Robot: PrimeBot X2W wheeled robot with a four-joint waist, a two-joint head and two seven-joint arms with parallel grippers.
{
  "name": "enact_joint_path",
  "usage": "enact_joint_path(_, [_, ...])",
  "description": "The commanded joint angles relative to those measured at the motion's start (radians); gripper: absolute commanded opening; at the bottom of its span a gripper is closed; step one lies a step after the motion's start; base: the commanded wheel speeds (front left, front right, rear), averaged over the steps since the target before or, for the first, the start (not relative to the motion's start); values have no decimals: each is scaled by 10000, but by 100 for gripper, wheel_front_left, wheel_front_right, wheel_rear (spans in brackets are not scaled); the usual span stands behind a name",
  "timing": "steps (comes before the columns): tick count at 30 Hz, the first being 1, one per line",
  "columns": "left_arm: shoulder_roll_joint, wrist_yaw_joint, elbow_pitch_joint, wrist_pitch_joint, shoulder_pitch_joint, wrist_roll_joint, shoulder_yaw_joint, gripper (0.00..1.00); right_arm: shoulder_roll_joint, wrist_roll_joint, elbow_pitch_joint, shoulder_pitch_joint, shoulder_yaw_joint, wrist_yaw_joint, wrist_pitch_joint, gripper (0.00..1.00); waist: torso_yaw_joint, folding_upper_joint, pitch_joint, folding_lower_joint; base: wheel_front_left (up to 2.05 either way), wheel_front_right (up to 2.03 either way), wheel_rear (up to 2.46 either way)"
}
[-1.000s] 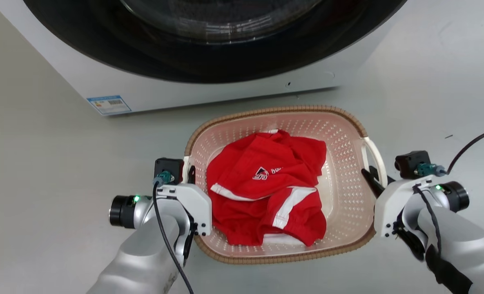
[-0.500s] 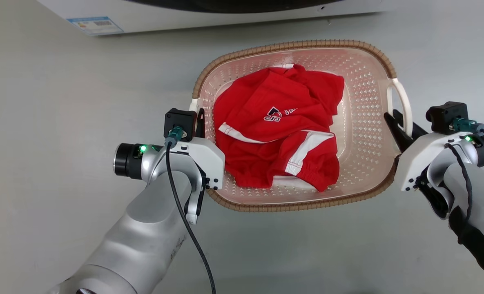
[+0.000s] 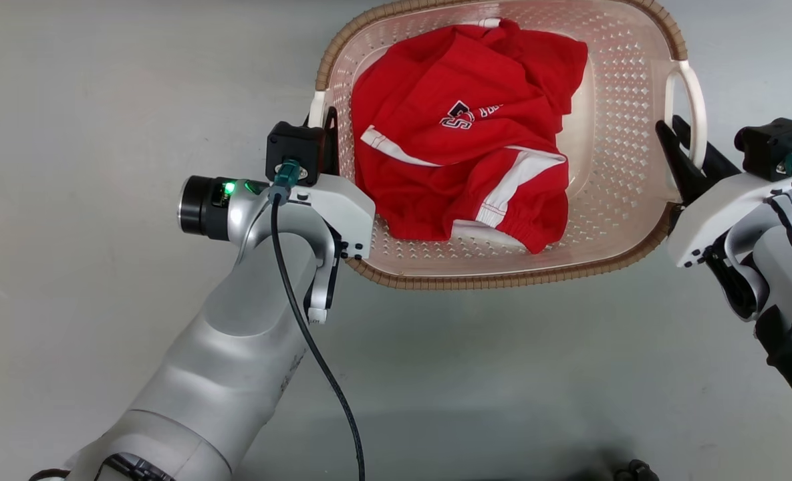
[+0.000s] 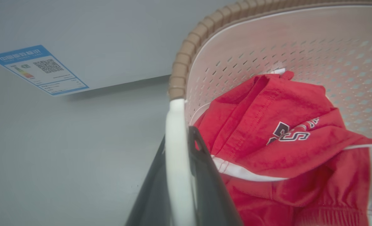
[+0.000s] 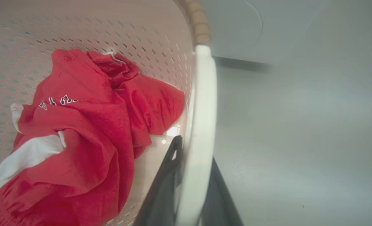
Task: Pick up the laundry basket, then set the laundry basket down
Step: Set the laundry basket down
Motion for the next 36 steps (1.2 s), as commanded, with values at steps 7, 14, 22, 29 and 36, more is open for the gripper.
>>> enact_joint_path(7, [238, -45, -392, -106, -122, 631, 510, 0, -270, -609, -433, 643, -487, 54, -144, 0, 81, 0, 425, 0, 0, 0, 0])
enact_joint_path(14, [238, -35, -599, -106, -291, 851, 710, 0, -349, -821, -606, 559, -825, 54, -145, 0, 130, 0, 803, 0, 0, 0, 0])
enact_joint_path(22, [238, -57, -662, -106, -436, 988, 831, 0, -396, -865, -686, 522, -1043, 54, -145, 0, 123, 0, 1075, 0, 0, 0, 0])
enact_joint_path(29, [238, -78, -654, -107, -479, 943, 831, 0, -392, -908, -726, 537, -1095, 54, -145, 0, 118, 0, 1212, 0, 0, 0, 0])
enact_joint_path(36, [238, -61, -697, -107, -489, 753, 652, 0, -398, -927, -713, 494, -1080, 54, -145, 0, 148, 0, 1323, 0, 0, 0, 0])
